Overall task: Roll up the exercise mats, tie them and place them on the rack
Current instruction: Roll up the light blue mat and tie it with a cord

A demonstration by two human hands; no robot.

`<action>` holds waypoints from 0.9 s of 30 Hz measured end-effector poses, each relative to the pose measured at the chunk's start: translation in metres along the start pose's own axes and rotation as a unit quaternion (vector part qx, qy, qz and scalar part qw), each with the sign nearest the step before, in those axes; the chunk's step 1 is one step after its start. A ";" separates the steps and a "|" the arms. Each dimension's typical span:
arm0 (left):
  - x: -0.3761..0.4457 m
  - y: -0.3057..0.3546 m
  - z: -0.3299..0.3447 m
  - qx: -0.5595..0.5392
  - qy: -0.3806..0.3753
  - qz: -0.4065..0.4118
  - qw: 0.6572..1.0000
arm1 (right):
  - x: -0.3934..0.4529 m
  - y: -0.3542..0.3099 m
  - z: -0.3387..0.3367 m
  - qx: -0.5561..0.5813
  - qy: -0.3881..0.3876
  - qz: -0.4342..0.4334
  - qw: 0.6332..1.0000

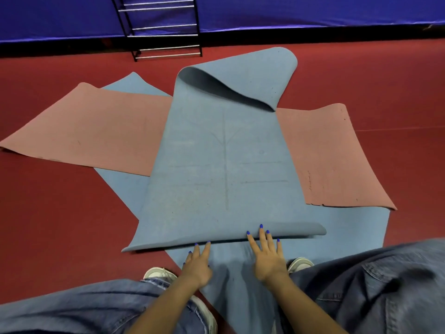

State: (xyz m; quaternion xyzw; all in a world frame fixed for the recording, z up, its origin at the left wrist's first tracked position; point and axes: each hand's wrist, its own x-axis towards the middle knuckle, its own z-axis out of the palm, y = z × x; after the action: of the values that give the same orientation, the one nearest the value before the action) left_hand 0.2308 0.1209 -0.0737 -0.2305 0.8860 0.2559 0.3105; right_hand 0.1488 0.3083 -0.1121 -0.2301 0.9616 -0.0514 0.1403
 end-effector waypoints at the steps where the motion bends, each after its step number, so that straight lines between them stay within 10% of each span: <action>1: 0.007 0.000 0.000 0.006 -0.006 0.003 1.000 | 0.003 -0.002 -0.002 -0.002 0.015 -0.008 1.000; 8: 0.049 0.001 0.009 0.066 0.154 0.034 0.985 | 0.047 -0.008 -0.011 0.007 0.069 -0.024 0.997; 14: 0.100 0.004 -0.010 0.175 0.392 0.203 0.880 | 0.104 0.004 -0.018 0.001 0.113 -0.037 0.993; 23: 0.157 -0.010 -0.019 0.252 0.361 0.350 0.826 | 0.087 0.017 0.023 -0.033 0.111 -0.099 0.988; 27: 0.145 -0.002 0.017 0.235 0.395 0.295 0.838 | 0.057 0.018 0.050 -0.023 0.148 -0.102 0.983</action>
State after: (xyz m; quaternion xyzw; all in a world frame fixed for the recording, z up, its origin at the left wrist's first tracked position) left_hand 0.1379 0.0929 -0.1822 0.0398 0.9930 0.0068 -0.1110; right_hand 0.1065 0.2966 -0.1766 -0.3196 0.9443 -0.0770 -0.0150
